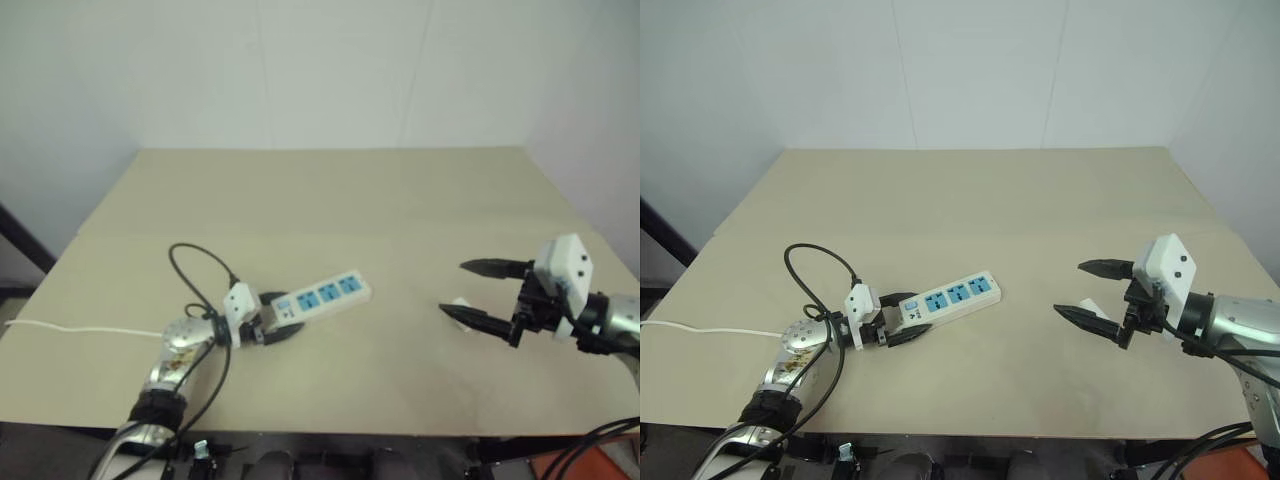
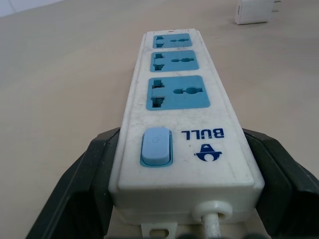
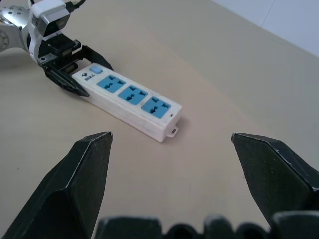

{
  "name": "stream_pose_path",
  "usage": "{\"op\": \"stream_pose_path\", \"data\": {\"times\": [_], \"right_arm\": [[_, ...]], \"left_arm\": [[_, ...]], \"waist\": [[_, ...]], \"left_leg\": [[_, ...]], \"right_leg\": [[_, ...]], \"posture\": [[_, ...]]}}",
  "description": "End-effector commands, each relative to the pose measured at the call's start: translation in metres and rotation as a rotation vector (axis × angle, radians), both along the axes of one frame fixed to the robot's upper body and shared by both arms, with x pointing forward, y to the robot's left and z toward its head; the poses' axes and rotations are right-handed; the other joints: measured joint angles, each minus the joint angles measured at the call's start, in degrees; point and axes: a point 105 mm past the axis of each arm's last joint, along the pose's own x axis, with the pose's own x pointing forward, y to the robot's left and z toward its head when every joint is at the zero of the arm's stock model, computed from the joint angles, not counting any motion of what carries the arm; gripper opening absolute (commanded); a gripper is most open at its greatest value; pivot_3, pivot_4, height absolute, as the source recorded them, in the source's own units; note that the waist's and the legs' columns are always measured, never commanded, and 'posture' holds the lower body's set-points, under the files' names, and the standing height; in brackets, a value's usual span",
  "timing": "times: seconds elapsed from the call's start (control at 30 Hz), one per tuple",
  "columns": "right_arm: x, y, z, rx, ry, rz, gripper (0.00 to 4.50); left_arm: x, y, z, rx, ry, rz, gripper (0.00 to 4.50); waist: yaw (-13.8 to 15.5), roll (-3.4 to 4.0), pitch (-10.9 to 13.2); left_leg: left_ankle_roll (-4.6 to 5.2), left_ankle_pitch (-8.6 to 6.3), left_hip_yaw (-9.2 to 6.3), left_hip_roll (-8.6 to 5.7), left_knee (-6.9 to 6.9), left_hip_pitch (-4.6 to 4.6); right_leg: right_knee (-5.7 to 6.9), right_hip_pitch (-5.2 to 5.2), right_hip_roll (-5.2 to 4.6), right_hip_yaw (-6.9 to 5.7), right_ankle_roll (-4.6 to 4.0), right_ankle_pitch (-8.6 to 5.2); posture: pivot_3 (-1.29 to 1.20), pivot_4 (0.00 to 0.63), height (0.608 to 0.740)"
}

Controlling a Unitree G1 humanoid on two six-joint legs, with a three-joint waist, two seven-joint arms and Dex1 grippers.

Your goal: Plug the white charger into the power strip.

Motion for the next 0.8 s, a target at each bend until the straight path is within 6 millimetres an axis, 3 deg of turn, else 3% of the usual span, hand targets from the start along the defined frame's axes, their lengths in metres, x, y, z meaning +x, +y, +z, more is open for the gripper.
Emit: {"op": "stream_pose_path", "data": {"times": [0.03, 0.17, 0.43, 0.7, 0.8], "right_arm": [[0.002, -0.001, 0.008, -0.017, -0.022, 0.012, 4.50], [0.006, 0.001, 0.007, -0.030, -0.005, 0.051, 4.50], [0.021, 0.001, -0.001, -0.058, 0.069, 0.042, 4.50], [0.066, -0.008, 0.021, -0.101, 0.214, -0.322, 4.50], [0.078, -0.016, 0.021, -0.129, 0.309, -0.464, 4.50]], "left_arm": [[-0.013, -0.013, -0.002, 0.022, 0.045, -0.137, 3.30], [-0.023, -0.021, 0.009, 0.036, 0.043, -0.270, 3.30], [-0.037, -0.028, 0.000, 0.077, 0.085, -0.404, 3.30], [-0.044, -0.026, 0.013, 0.070, 0.038, -0.466, 3.30], [-0.045, -0.027, 0.006, 0.093, 0.026, -0.464, 3.30]], "waist": [[-0.1, 0.00, 0.0], [-0.3, -0.04, 0.0], [-0.3, -0.06, 0.0], [-0.6, -0.09, 0.1], [-0.5, -0.10, 0.1]], "left_leg": [[0.02, -0.01, 0.00, -0.02, 0.00, -0.03], [0.12, -0.07, 0.00, -0.07, -0.02, -0.23], [0.13, -0.08, 0.02, -0.16, 0.00, -0.87], [0.12, -0.07, 0.02, -0.12, -0.01, -1.00], [0.12, -0.06, 0.00, -0.12, -0.01, -1.17]], "right_leg": [[-0.06, -0.01, 0.00, 0.00, 0.00, 0.00], [-0.35, -0.17, -0.01, 0.00, -0.36, 0.31], [-0.49, -0.80, -0.02, 0.01, -0.36, 0.43], [-0.48, -0.97, -0.07, 0.04, -0.42, 0.49], [-0.45, -1.17, -0.06, 0.00, -0.45, 0.50]], "posture": [[0.00, 0.150, 0.740], [0.00, 0.150, 0.740], [0.00, 0.150, 0.740], [0.00, 0.150, 0.740], [0.00, 0.150, 0.740]]}}
